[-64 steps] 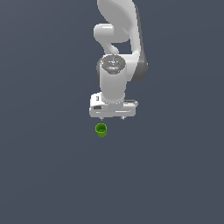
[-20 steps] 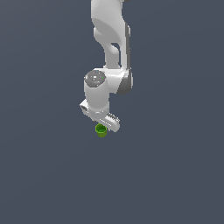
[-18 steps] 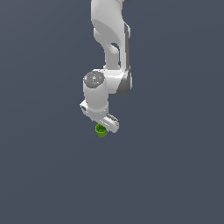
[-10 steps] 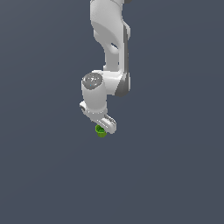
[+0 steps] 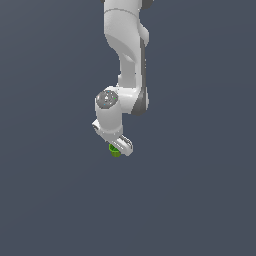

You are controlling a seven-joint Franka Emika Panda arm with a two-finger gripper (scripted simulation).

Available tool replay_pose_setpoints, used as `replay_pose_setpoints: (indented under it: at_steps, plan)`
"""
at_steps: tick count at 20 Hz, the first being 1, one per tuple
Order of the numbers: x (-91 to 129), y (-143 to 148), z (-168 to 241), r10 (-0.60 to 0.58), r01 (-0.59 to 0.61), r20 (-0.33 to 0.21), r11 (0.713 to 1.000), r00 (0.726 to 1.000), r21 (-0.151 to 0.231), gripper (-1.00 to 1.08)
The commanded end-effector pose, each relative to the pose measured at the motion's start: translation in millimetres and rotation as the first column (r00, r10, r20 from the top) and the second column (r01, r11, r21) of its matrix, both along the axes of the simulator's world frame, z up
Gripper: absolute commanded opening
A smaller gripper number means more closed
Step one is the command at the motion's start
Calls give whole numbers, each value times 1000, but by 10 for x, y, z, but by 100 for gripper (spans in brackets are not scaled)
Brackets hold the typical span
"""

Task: Pick up the object and move it to a goal position.

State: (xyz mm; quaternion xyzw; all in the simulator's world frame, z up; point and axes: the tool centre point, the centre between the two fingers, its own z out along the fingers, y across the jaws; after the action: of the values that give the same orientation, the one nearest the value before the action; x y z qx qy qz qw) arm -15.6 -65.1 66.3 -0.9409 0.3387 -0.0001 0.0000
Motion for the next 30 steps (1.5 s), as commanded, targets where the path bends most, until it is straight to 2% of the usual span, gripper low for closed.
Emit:
replay_pose_setpoints:
  at_steps: [1, 7, 8, 21, 30]
  plan:
    - [-6, -1, -127, -2, 2, 0, 1000, 1000, 0, 100]
    - [5, 0, -238, -2, 2, 0, 1000, 1000, 0, 100]
    - [5, 0, -238, -2, 2, 0, 1000, 1000, 0, -100]
    - [12, -19, -200, -2, 2, 0, 1000, 1000, 1, -100]
    - [83, -374, 218, -2, 2, 0, 1000, 1000, 0, -100]
